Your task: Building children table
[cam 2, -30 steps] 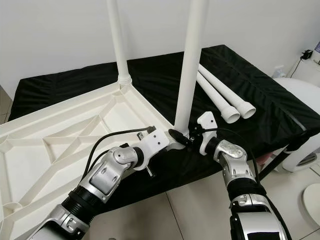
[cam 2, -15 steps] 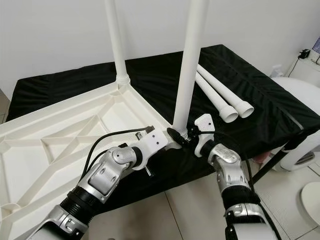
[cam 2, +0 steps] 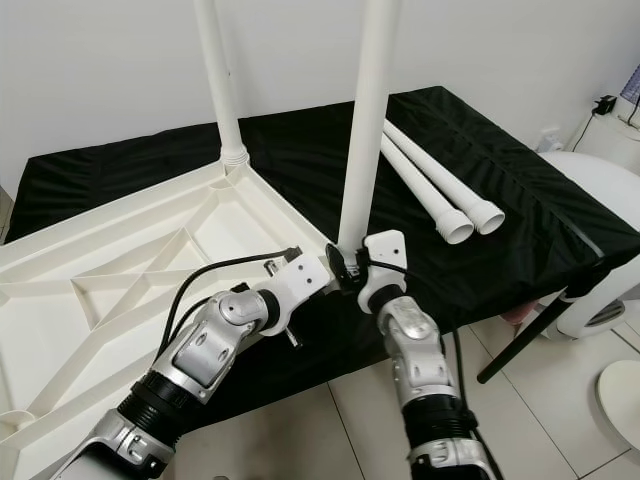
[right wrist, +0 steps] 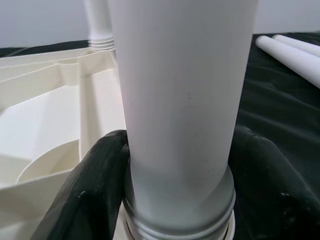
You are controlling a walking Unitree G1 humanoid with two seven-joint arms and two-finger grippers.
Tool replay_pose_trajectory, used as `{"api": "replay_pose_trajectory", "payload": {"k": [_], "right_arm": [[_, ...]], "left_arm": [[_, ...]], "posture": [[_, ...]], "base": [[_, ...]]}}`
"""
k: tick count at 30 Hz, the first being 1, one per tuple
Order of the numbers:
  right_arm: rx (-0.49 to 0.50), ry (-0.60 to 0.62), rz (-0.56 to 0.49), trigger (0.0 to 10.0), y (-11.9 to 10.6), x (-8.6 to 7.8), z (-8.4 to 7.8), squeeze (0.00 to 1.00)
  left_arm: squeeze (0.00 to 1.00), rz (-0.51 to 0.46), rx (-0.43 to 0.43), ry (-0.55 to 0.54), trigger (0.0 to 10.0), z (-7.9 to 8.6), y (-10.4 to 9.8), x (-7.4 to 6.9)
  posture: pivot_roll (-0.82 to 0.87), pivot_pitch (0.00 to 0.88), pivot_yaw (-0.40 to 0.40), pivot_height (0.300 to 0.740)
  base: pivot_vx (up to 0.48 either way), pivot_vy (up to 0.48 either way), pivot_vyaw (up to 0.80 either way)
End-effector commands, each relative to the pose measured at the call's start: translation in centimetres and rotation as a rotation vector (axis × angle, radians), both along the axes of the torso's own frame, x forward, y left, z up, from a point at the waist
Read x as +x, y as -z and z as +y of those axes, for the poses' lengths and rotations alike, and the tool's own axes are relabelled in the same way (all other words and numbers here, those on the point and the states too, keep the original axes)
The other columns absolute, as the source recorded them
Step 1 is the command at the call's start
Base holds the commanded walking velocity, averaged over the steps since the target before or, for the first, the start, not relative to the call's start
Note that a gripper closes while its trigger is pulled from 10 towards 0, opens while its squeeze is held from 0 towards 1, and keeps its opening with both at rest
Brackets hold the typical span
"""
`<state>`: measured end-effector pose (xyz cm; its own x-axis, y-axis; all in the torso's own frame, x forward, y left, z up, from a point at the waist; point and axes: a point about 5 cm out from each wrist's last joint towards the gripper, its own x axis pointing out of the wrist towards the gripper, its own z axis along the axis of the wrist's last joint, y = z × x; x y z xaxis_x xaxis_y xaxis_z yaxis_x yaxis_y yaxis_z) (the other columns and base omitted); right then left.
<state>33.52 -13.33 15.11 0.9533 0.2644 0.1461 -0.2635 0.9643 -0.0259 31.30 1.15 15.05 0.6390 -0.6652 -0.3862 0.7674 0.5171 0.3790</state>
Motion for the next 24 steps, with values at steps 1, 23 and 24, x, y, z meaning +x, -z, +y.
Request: {"api": "replay_pose_trajectory", "payload": {"k": [1,23,24], "right_arm": [[0.041,0.086,0.01,10.0,-0.2,0.0,0.0,0.0],[0.072,0.231,0.039,10.0,-0.2,-1.0,1.3,1.0],[0.073,0.209,0.028,10.0,-0.4,-1.0,1.2,1.0]], "left_arm": [[0.0,-0.052,0.027,-0.083,10.0,0.4,0.3,0.1],[0.0,-0.051,0.023,-0.087,10.0,0.3,0.2,0.1],[0.0,-0.051,0.023,-0.087,10.0,0.3,0.2,0.2]], "posture": [[-0.12,0.078,0.037,0.74],[-0.12,0.08,0.033,0.74],[-0.12,0.079,0.034,0.74]], "base": [[0.0,0.0,0.0],[0.0,0.0,0.0],[0.0,0.0,0.0]]}}
